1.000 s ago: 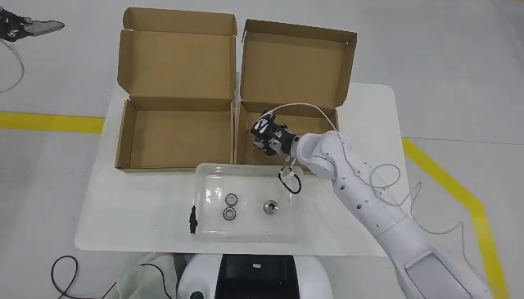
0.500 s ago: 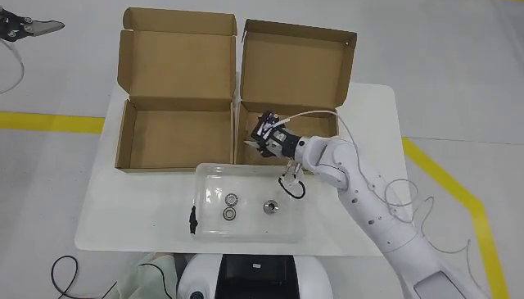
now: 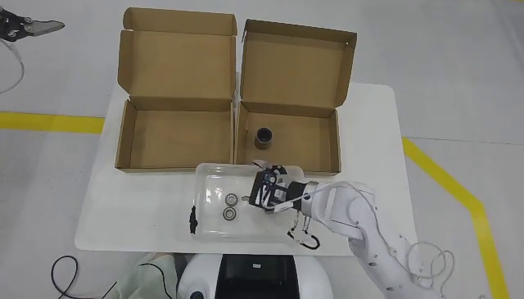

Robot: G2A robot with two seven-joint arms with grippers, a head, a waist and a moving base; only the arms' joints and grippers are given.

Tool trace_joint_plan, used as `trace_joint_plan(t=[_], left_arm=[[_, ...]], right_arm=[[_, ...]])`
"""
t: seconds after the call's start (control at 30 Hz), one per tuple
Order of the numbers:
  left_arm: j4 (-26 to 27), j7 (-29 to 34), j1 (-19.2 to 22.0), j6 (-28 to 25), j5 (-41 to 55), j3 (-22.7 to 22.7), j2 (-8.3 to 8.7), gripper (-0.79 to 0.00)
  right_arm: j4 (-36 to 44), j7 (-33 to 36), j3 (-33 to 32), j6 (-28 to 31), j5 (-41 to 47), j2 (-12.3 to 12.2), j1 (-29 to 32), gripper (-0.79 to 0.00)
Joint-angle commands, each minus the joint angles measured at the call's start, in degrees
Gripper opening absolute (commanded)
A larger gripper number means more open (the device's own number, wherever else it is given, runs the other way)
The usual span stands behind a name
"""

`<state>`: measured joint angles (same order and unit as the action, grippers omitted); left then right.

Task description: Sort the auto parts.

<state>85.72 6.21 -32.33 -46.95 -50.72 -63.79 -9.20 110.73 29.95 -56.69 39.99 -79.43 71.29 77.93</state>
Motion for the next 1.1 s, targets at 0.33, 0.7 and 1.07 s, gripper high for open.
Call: trace_joint_plan(t=[0.33, 0.7, 1.07], left_arm=[[0.0, 0.0, 0.0, 0.0, 0.0, 0.0, 0.0, 0.0], [0.0, 0.0, 0.0, 0.0, 0.0, 0.0, 0.0, 0.0], [0.0, 0.0, 0.0, 0.0, 0.0, 0.0, 0.0, 0.0]], right_arm=[[5.45, 5.33, -3.05, -2.53, -5.86, -1.89, 8.07, -0.277], [3.61, 10.28, -0.33, -0.8, -6.26, -2.21, 7.43, -0.366], [0.28, 14.68, 3.19, -0.97, -6.8, -2.15, 5.62, -0.243]])
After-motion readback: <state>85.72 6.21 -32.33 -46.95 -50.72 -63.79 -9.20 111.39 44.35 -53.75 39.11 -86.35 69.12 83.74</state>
